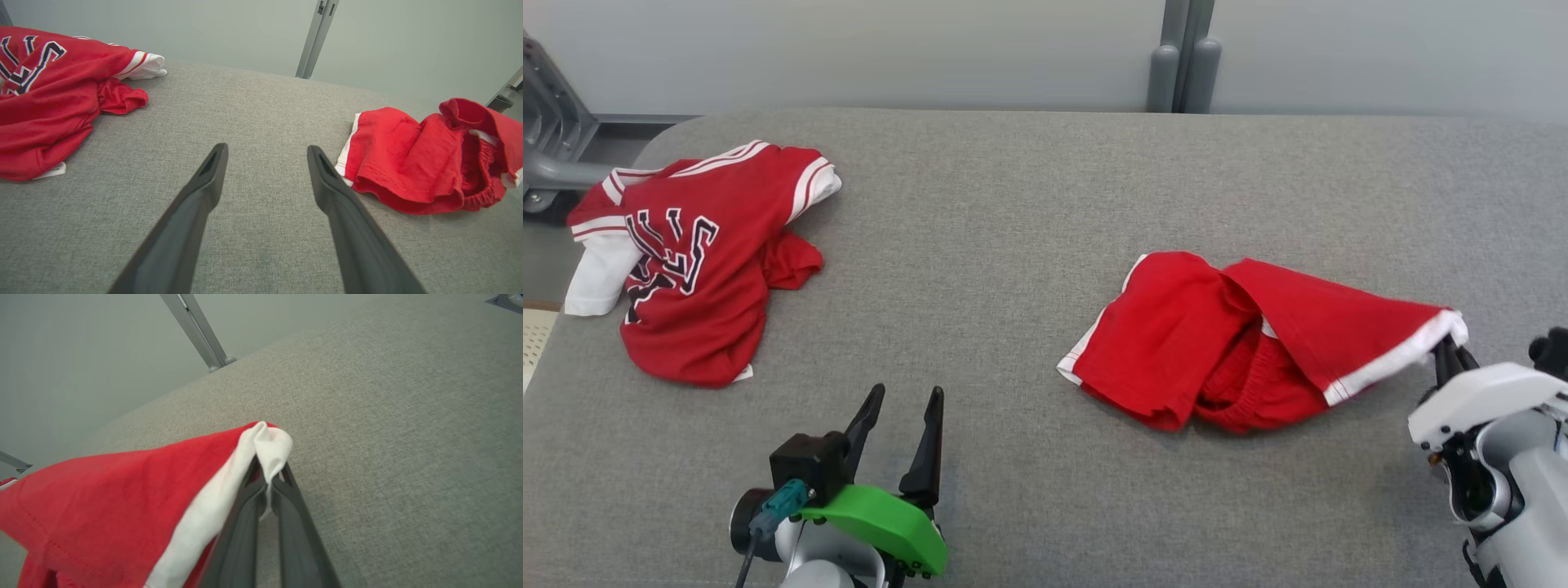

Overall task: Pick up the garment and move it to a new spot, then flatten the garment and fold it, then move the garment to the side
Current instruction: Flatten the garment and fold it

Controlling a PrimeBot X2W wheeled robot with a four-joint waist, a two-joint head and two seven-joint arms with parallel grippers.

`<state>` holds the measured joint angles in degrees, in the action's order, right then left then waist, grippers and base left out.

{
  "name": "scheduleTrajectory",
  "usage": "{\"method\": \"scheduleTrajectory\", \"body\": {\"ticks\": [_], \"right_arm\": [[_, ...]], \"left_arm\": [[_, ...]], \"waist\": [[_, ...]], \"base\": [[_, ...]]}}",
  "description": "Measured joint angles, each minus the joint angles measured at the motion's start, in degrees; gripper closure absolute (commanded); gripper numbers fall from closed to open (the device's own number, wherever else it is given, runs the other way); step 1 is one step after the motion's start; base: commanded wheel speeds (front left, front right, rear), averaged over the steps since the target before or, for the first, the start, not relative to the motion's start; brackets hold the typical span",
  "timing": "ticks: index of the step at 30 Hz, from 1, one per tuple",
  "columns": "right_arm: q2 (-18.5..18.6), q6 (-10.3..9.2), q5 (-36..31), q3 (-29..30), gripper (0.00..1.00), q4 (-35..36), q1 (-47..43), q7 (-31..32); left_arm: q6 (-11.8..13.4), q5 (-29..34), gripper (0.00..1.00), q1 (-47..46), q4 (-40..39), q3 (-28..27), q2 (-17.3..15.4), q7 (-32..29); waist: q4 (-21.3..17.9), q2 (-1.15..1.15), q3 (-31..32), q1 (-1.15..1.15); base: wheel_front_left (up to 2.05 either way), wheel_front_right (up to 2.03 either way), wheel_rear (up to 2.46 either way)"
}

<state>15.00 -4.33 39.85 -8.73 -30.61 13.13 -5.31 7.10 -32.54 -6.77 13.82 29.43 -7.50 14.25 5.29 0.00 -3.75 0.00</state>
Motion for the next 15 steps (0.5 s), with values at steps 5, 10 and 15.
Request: {"method": "scheduleTrajectory", "body": {"ticks": [5, 10, 15], "right_arm": [[0.26, -0.4, 0.81, 1.18, 1.0, -2.23, -4.61, -1.29], [-0.16, -0.38, 0.45, 0.29, 0.68, -2.93, -5.81, -2.58], [0.29, -0.38, -2.18, -0.87, 0.0, -2.12, -5.61, -5.22]], "left_arm": [[0.0, 0.54, 0.0, 0.0, -0.25, 0.27, 0.01, 0.0], [0.0, 0.58, 0.0, -0.01, -0.56, 0.32, -0.02, -0.02], [0.0, 1.13, 0.0, -0.08, -0.73, 0.65, 0.07, -0.09]], "waist": [[-1.34, 0.0, -0.56, 0.0], [-2.5, 0.0, -1.19, 0.0], [-3.3, 0.0, -1.85, 0.0]], "base": [[0.0, 0.0, 0.0], [0.0, 0.0, 0.0], [0.0, 0.0, 0.0]]}}
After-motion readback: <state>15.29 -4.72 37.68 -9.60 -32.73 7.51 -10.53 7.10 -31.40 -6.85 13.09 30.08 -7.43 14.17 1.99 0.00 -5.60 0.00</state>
